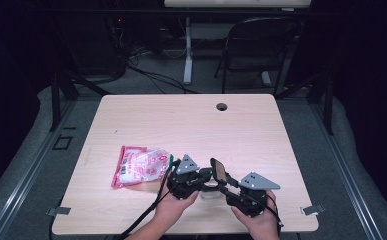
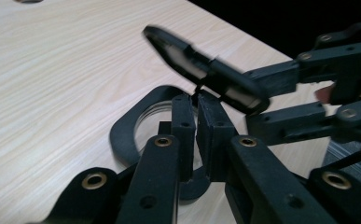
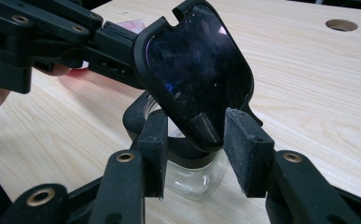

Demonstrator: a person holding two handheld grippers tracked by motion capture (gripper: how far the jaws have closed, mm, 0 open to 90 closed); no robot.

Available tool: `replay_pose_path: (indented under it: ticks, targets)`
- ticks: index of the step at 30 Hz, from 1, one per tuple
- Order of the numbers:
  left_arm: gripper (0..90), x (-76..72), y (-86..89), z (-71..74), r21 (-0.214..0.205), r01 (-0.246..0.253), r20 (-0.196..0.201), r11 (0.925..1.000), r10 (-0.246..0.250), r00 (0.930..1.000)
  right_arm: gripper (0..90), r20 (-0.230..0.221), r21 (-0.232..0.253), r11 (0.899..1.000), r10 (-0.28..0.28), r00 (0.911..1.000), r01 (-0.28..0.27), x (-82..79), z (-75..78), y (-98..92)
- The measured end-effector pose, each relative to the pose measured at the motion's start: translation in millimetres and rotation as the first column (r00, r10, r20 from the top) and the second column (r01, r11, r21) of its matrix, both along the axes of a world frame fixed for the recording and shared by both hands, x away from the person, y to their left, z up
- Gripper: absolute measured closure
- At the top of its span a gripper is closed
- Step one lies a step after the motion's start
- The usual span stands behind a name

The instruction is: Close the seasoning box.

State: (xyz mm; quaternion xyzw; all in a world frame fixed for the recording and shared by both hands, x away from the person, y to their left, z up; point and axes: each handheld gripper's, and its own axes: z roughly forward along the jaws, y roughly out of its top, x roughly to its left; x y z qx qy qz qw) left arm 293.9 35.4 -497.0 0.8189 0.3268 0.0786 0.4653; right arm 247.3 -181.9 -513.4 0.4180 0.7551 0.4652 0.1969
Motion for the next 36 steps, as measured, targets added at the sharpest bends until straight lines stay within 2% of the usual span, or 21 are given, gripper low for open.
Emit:
replay_pose_path:
  ticks: [2,5,9,16,18,21,23,27,29,30,33,34,36]
  targets:
    - [81.9,2.0,3.5,-3.7,0.005,-0.015,0.0,0.9999,0.015,0.9999,60.4,-0.002,-0.011,1.0,0.004,1.0,-0.004,0.2,0.5,-0.5]
    - [75.3,5.0,6.7,-10.5,0.02,-0.048,-0.004,0.9986,0.048,0.9988,60.4,0.001,0.002,1.0,0.002,1.0,-0.002,0.4,-0.3,-0.3]
    - [71.9,6.3,7.5,-15.0,0.035,-0.063,-0.009,0.9974,0.063,0.998,60.6,0.002,0.007,1.0,0.002,1.0,-0.002,0.3,-0.5,-0.5]
    - [66.7,6.6,8.2,-18.8,0.025,-0.077,-0.001,0.9967,0.078,0.997,60.9,0.001,0.005,1.0,0.003,1.0,-0.003,0.0,-0.4,-1.2]
    - [66.1,6.7,8.6,-19.4,0.039,-0.088,0.002,0.9954,0.088,0.9961,60.9,-0.001,0.006,1.0,0.003,1.0,-0.003,0.0,-0.4,-1.2]
    - [66.1,7.8,9.9,-22.5,0.048,-0.098,-0.013,0.994,0.099,0.995,61.3,0.002,0.01,1.0,0.002,1.0,-0.002,-0.2,-0.5,-1.2]
    - [66.3,8.2,10.3,-24.2,0.032,-0.096,-0.021,0.9949,0.097,0.9951,61.4,0.002,0.01,1.0,0.002,1.0,-0.002,-0.3,-0.4,-1.3]
    - [66.8,8.5,10.1,-24.7,0.026,-0.094,-0.021,0.9952,0.095,0.9953,61.9,0.005,0.004,1.0,0.004,1.0,-0.004,-0.8,0.2,-2.2]
    - [67.1,8.8,10.5,-24.7,0.028,-0.092,-0.019,0.9954,0.092,0.9956,62.4,0.009,0.01,1.0,0.004,1.0,-0.004,-0.7,0.2,-2.8]
    - [67.1,8.2,9.6,-25.2,0.03,-0.109,-0.006,0.9936,0.109,0.994,62.6,0.011,0.013,1.0,0.003,0.9999,-0.003,-0.9,0.2,-3.3]
    - [67.3,8.0,9.6,-25.4,0.029,-0.111,-0.005,0.9934,0.111,0.9938,63.6,0.015,0.02,1.0,-0.002,0.9999,0.002,-1.8,0.6,-5.0]
    - [67.3,8.3,10.4,-24.9,0.029,-0.098,-0.014,0.9948,0.098,0.9951,63.9,0.017,0.014,1.0,-0.001,0.9999,0.001,-2.0,1.1,-6.5]
    - [67.3,7.9,9.5,-25.3,0.029,-0.111,-0.004,0.9934,0.111,0.9938,64.4,0.018,0.022,1.0,-0.004,0.9998,0.004,-2.5,1.2,-8.2]
